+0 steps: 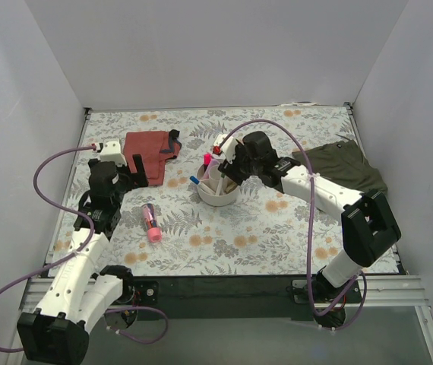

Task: Sort the stationery into containers
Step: Pick up the stationery from the center of the board.

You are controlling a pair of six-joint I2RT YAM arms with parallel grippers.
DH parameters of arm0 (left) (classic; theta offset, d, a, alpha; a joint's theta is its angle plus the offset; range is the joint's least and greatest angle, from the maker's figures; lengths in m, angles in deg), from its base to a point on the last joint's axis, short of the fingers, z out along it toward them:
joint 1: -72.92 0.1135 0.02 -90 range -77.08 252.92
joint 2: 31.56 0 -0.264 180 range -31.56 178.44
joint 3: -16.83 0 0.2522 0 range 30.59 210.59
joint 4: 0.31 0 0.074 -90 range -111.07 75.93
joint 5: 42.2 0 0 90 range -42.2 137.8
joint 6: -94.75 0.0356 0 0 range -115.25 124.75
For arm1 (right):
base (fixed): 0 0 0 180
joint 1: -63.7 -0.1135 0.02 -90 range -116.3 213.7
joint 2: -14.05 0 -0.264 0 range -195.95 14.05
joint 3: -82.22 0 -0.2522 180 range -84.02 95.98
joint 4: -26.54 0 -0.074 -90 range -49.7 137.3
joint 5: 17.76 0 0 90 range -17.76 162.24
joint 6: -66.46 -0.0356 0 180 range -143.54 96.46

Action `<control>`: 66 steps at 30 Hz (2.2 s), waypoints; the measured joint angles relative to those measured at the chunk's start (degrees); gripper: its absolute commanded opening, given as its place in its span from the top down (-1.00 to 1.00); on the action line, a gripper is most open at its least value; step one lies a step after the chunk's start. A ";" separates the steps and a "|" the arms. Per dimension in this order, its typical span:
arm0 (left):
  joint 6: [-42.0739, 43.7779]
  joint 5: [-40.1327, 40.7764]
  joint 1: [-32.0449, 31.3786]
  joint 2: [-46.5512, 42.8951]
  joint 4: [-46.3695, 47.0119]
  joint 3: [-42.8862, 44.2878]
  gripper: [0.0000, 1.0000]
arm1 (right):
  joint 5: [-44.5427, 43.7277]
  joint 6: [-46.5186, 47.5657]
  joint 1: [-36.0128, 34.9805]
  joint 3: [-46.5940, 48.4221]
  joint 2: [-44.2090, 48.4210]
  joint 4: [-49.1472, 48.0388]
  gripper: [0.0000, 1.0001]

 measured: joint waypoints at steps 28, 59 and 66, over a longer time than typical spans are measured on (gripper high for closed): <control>-6.78 1.90 8.61 1.01 -11.89 2.47 -0.88 | -0.81 -8.72 -7.45 15.06 -2.58 1.70 -0.42; -0.37 7.48 18.69 4.02 -12.55 20.92 -0.96 | 32.96 64.26 -26.71 23.56 -21.03 18.21 -0.55; -2.27 6.82 18.69 2.86 -14.80 20.92 -0.96 | 29.42 81.44 -26.75 35.04 -29.99 28.48 -0.55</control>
